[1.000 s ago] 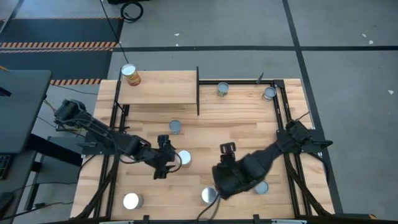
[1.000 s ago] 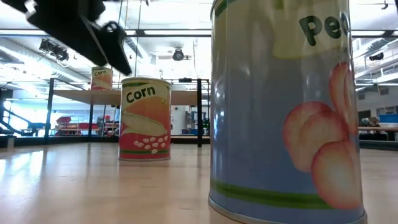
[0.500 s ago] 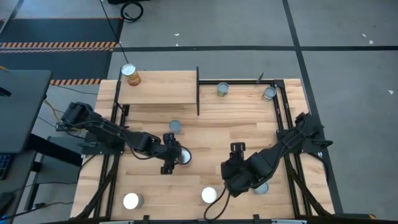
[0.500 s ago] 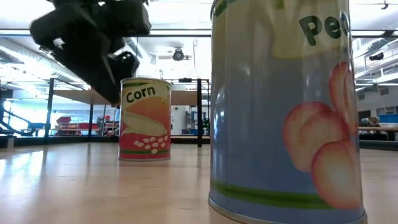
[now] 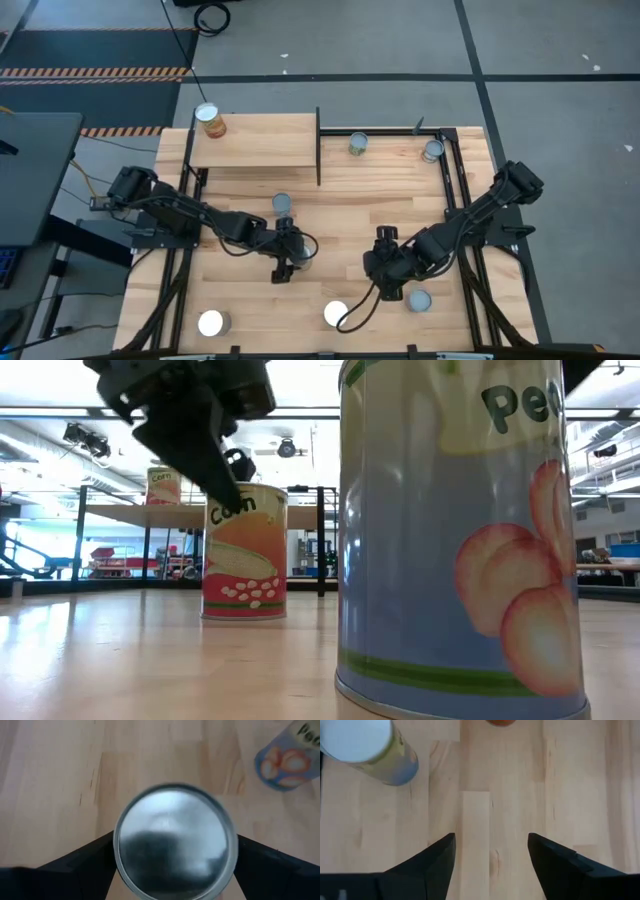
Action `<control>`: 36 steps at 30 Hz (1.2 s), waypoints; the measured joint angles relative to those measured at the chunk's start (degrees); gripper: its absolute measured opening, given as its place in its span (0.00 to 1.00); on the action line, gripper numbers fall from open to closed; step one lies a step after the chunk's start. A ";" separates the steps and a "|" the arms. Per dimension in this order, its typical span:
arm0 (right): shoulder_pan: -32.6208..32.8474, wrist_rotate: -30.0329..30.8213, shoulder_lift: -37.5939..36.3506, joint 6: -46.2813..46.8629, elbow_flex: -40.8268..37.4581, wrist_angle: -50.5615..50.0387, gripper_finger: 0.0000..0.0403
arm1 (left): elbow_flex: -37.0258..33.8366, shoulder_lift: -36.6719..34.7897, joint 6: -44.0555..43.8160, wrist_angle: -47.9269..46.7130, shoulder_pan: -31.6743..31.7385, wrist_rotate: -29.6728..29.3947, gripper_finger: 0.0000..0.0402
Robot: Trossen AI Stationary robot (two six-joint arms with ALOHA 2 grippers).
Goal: Pick and place cans onto a shelf
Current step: Put the large canned corn on the shelf
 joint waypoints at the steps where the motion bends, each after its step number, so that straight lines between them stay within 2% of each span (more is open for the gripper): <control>1: -0.34 -0.49 -0.12 -0.57 -0.91 0.94 0.65 | 0.62 0.17 0.01 -0.04 -0.01 0.02 0.88; 10: -0.87 -0.29 -0.09 -2.81 -2.29 3.33 0.69 | 1.63 1.21 0.43 -2.52 0.60 0.86 0.87; 16: -0.87 0.19 -0.18 -2.41 -2.27 3.77 0.67 | 1.78 2.68 1.85 0.40 0.68 -0.56 0.77; 18: -0.82 0.19 -0.20 -2.03 -2.27 3.93 0.66 | 1.74 1.62 1.86 -1.26 0.84 -0.52 0.77; 23: -0.69 0.20 -0.20 -1.93 -2.27 3.97 0.65 | 6.13 -5.56 2.50 -15.60 1.84 -1.78 0.77; 28: -1.00 1.52 -0.22 -2.17 -2.27 4.48 0.63 | 12.07 -16.58 1.92 -36.47 4.62 -9.75 0.77; 33: -2.25 4.05 -0.22 -3.18 -2.24 5.29 0.63 | 15.38 -27.71 -2.19 -49.89 11.49 -19.49 0.77; 36: -3.32 4.98 -0.22 -4.50 -2.22 5.70 0.63 | 15.42 -32.21 -5.92 -55.25 17.62 -22.67 0.77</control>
